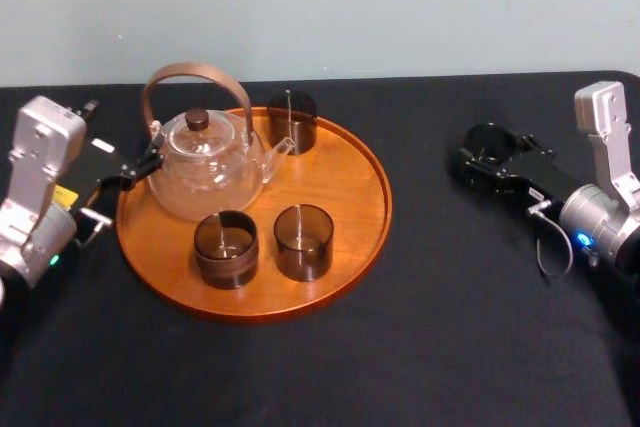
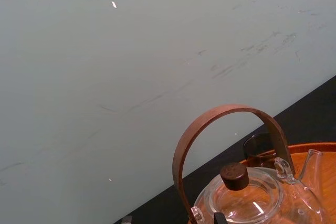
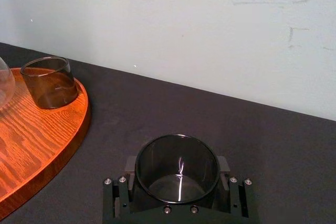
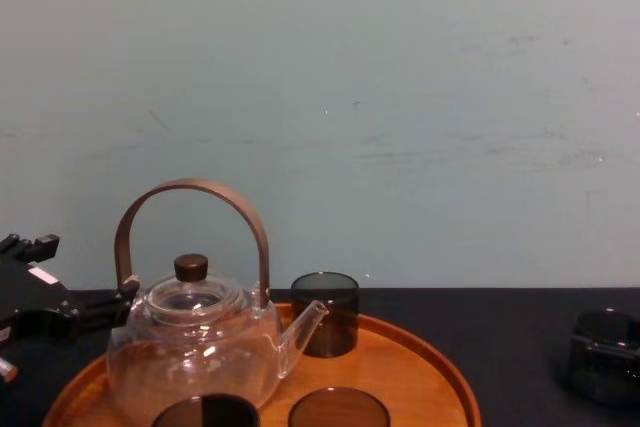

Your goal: Pick up the glass from the table and place it on the tray.

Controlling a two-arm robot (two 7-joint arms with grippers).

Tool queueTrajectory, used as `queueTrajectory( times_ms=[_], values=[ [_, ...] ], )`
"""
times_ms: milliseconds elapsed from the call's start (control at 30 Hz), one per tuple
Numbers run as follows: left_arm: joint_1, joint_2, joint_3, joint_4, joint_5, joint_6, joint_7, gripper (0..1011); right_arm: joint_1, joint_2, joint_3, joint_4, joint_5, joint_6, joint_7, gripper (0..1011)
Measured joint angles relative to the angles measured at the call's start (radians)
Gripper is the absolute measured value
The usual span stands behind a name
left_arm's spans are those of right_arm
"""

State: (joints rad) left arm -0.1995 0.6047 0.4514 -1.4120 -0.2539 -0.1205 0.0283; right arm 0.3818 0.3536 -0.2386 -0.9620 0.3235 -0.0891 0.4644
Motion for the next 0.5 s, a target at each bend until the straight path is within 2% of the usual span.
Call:
queueTrajectory(
  times_ms=[500],
  values=[
    [0.0, 0.0, 0.0, 0.0, 0.0, 0.0, 0.0, 1010, 0.0, 0.0, 0.0, 0.0, 0.0, 0.0, 0.0, 904]
  ],
)
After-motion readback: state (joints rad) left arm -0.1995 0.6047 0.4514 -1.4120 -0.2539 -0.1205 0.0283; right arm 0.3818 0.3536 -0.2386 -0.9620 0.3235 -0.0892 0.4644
